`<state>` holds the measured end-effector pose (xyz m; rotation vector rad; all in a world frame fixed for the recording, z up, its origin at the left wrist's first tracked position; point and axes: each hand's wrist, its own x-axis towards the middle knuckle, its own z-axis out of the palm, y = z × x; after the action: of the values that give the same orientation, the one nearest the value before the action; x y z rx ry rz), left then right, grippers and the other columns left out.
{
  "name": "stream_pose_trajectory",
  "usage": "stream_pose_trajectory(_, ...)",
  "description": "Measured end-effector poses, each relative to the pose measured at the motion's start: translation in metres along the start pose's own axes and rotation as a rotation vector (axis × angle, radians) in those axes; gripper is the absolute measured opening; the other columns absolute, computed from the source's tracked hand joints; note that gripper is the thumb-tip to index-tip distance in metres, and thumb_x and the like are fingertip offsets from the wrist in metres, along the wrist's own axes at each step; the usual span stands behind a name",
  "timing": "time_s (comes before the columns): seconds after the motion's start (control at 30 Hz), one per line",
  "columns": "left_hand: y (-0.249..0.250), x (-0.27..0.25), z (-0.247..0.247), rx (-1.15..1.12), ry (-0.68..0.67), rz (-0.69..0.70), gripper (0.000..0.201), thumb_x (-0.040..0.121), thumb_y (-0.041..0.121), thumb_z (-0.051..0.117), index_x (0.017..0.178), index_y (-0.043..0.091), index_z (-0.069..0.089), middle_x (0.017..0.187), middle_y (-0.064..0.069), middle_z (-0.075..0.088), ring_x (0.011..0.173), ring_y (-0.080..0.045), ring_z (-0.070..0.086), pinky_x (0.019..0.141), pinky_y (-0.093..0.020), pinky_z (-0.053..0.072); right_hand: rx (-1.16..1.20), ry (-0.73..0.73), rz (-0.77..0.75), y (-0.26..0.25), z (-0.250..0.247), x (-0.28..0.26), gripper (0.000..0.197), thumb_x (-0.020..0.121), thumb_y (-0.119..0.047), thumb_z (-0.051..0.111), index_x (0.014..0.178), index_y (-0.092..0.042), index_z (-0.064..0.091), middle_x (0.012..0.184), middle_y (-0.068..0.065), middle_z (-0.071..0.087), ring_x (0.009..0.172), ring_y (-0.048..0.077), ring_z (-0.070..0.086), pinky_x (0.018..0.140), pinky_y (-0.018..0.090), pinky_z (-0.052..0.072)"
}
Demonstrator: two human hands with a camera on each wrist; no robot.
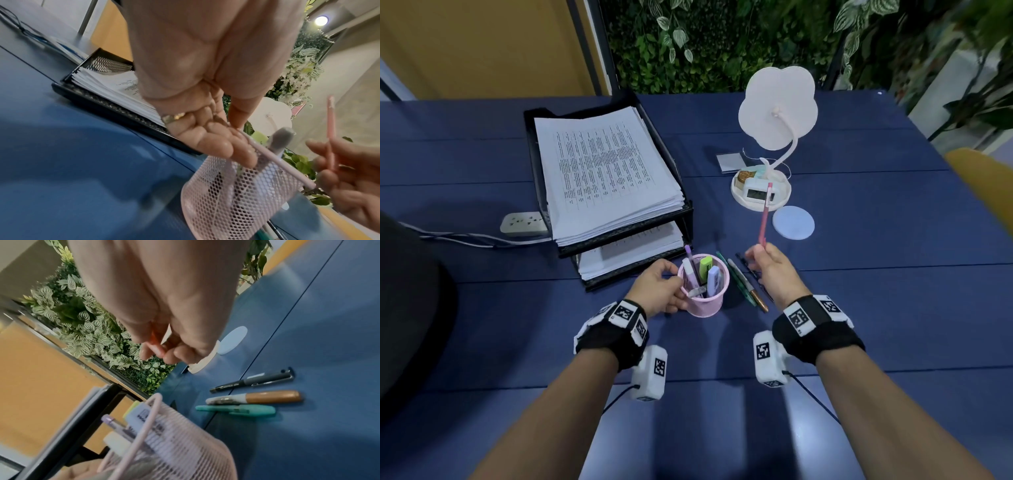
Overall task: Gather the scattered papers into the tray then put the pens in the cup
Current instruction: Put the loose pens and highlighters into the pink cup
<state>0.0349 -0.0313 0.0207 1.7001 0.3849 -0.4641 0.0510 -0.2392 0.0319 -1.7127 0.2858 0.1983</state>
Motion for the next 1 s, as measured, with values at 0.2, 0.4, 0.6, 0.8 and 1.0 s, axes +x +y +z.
stream_pose_trajectory(0.2,0.003,-0.003,-0.005,0.007,-0.004,0.014,0.013,0.095,0.011,0.052,0.084,0.017,0.048,0.057,-0.003,0.06,0.041,-0.009,0.059,0.045,-0.019,0.041,0.162,-0.014,-0.078,-0.009,0.014,-0.014,0.017,0.095,-0.002,0.05,0.088,-0.014,0.059,0.07,0.002,0.055,0.053,0.005,0.051,0.048,0.013,0.039)
stream_pose_trajectory(0.4,0.002,-0.005,-0.005,-0.033,0.013,0.014,0.011,0.095,0.011,0.054,0.085,0.015,0.049,0.064,-0.008,0.059,0.042,-0.007,0.06,0.046,-0.019,0.044,-0.056,-0.066,-0.108,-0.003,0.02,-0.014,0.014,0.089,-0.01,0.061,0.081,-0.02,0.065,0.074,-0.002,0.064,0.069,0.011,0.058,0.057,0.016,0.043)
stream_pose_trajectory(0.6,0.003,-0.007,-0.006,0.068,0.082,0.072,0.013,0.091,0.015,0.06,0.089,0.019,0.048,0.068,-0.003,0.057,0.047,-0.009,0.059,0.051,-0.024,0.044,-0.252,-0.086,-0.136,0.008,0.027,-0.011,0.007,0.085,-0.012,0.065,0.085,-0.019,0.066,0.069,-0.004,0.06,0.067,0.011,0.055,0.071,0.025,0.047)
stream_pose_trajectory(0.8,0.004,-0.017,-0.015,0.195,-0.126,0.222,0.024,0.075,0.009,0.078,0.08,0.015,0.056,0.062,-0.005,0.053,0.051,-0.014,0.049,0.048,-0.022,0.043,-0.282,-0.068,-0.148,0.01,0.025,-0.006,0.009,0.087,-0.02,0.062,0.08,-0.023,0.064,0.066,-0.005,0.057,0.063,0.013,0.051,0.065,0.028,0.046)
stream_pose_trajectory(1.0,0.007,-0.011,-0.006,0.418,-0.02,0.324,0.01,0.074,0.01,0.078,0.078,0.017,0.072,0.059,0.005,0.057,0.054,-0.007,0.047,0.057,-0.017,0.042,-0.381,-0.128,-0.127,0.006,0.021,-0.004,0.022,0.093,-0.033,0.048,0.089,-0.021,0.066,0.09,0.002,0.067,0.087,0.018,0.061,0.083,0.034,0.048)
